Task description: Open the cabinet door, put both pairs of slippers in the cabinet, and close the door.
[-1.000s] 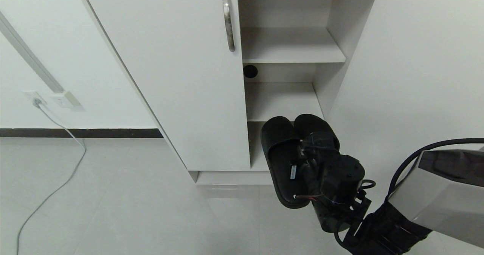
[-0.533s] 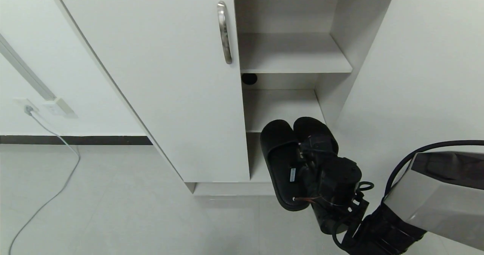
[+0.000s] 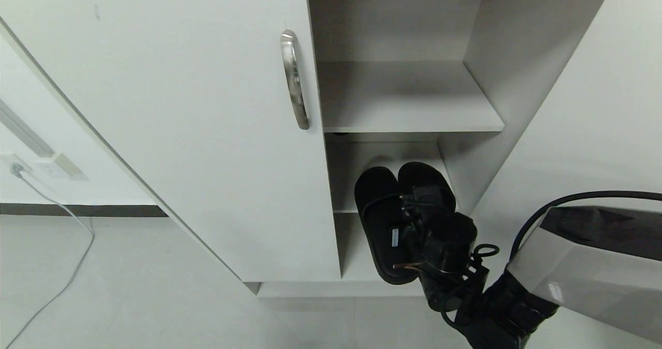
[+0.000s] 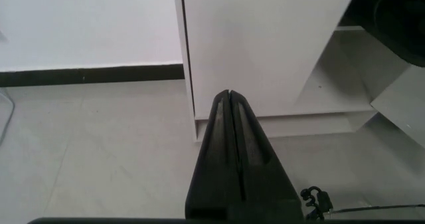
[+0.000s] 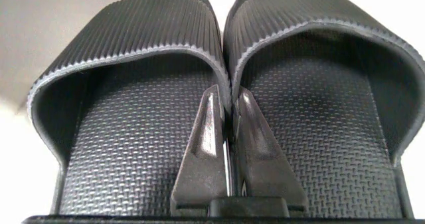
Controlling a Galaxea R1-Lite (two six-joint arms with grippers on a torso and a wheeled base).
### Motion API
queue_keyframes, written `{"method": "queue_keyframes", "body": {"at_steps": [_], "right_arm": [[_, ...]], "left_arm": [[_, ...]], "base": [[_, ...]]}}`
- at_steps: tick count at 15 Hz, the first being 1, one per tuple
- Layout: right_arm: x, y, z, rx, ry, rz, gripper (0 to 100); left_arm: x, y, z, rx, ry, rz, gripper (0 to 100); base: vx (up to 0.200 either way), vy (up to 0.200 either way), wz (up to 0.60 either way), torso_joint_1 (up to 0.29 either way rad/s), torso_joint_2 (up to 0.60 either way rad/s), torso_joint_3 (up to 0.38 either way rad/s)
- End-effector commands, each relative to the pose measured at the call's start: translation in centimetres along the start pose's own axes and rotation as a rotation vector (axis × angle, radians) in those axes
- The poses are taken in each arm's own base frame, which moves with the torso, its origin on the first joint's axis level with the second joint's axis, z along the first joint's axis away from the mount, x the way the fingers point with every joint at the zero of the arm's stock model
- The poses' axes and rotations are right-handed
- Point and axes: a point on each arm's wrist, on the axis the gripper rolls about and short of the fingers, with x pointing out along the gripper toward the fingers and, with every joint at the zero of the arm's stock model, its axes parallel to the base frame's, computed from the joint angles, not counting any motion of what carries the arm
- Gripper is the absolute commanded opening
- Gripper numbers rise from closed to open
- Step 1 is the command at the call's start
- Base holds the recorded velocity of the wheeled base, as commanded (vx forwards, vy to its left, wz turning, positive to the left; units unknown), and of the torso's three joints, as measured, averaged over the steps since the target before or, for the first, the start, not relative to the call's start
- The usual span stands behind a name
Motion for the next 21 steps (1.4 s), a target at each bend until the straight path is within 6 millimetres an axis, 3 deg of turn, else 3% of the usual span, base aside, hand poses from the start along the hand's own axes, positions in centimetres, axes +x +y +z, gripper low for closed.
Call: {"method": "queue_keyframes", "body": {"at_steps": [1,5,12,21], "right_arm": [[2.1,0.6,-0.4,0.01,0.002,-0.022,0],[5.2,1.3,0.7,0.058,0.017,-0.051,0],[9.9,-0.4,1.4,0.074,-0.01,-0.135,0],[12.7,-0.4,3.0,0.138,-0.015,-0.147,0]], "left_arm": [[0.0,0.0,0.0,0.0,0.001,0.001,0],[0.0,0.0,0.0,0.0,0.001,0.001,0],[0.0,0.0,0.0,0.0,0.001,0.001,0],[0.0,0.0,0.0,0.0,0.001,0.001,0]], "base": [[0.0,0.0,0.0,0.0,0.0,0.0],[0.0,0.0,0.0,0.0,0.0,0.0],[0.0,0.0,0.0,0.0,0.0,0.0],[0.0,0.0,0.0,0.0,0.0,0.0]]}}
